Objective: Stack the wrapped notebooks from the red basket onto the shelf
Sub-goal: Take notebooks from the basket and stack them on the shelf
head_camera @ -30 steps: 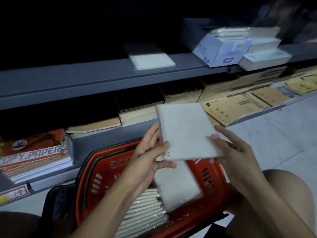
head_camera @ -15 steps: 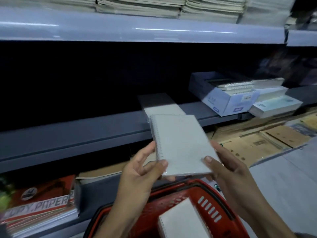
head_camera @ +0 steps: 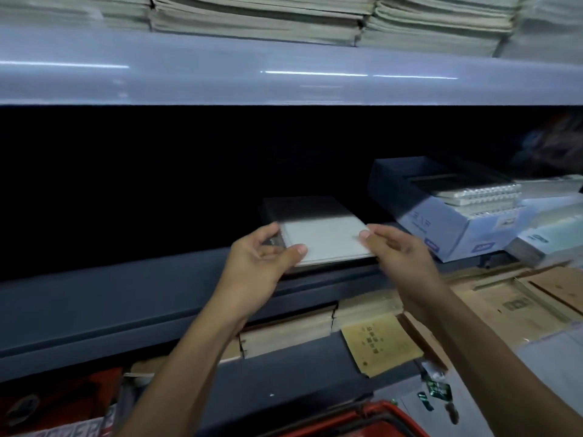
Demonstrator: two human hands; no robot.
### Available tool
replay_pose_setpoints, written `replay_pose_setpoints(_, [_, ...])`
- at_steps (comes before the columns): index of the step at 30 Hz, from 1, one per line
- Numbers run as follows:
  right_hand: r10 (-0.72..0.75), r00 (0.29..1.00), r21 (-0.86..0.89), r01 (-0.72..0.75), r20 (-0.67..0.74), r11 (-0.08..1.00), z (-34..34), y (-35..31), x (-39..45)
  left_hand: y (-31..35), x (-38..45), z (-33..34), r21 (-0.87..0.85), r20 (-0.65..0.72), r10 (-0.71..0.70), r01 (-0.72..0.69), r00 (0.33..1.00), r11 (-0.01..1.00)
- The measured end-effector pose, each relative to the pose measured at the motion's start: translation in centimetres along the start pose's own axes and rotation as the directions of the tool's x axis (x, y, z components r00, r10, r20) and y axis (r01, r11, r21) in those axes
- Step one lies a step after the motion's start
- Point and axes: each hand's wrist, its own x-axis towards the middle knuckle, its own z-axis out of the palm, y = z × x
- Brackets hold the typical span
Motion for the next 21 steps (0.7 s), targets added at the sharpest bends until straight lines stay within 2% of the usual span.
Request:
replay_pose_setpoints(4, [-0.057, 0.998, -0.382, 0.052, -0.002, 0.923, 1.1, 1.0, 2.5, -1.2, 1.5, 0.5, 0.333, -0.058, 0.022, -0.002, 0.998, 0.943])
replay_pose_setpoints(6, [-0.060, 0.998, -0.482, 0.067, 0.030, 0.873, 1.2, 1.4, 2.2, -1.8, 1.3, 0.5, 0.433, -0.065, 0.077, -0.042, 0.995, 0.900])
replay_pose_setpoints(11, [-0.052, 0.990, -0.455, 0.107, 0.132, 0.884, -0.7, 2.5, 1.2, -2.6, 0.3, -0.1, 0.509, -0.062, 0.157, -0.104, 0.986, 0.855])
replay_pose_setpoints(16, [-0.151, 0.988, -0.473, 0.146, 0.028, 0.869, 0.3, 2.9, 1.2, -3.3, 0.3, 0.2, 0.526, -0.151, 0.166, -0.063, 0.975, 0.848])
replay_pose_setpoints(21, [-0.288, 0.957, -0.463, 0.264, 0.019, 0.846, 0.2, 3.0, -1.2, -3.1, -1.2, 0.0, 0.502, -0.168, 0.258, -0.142, 0.951, 0.853])
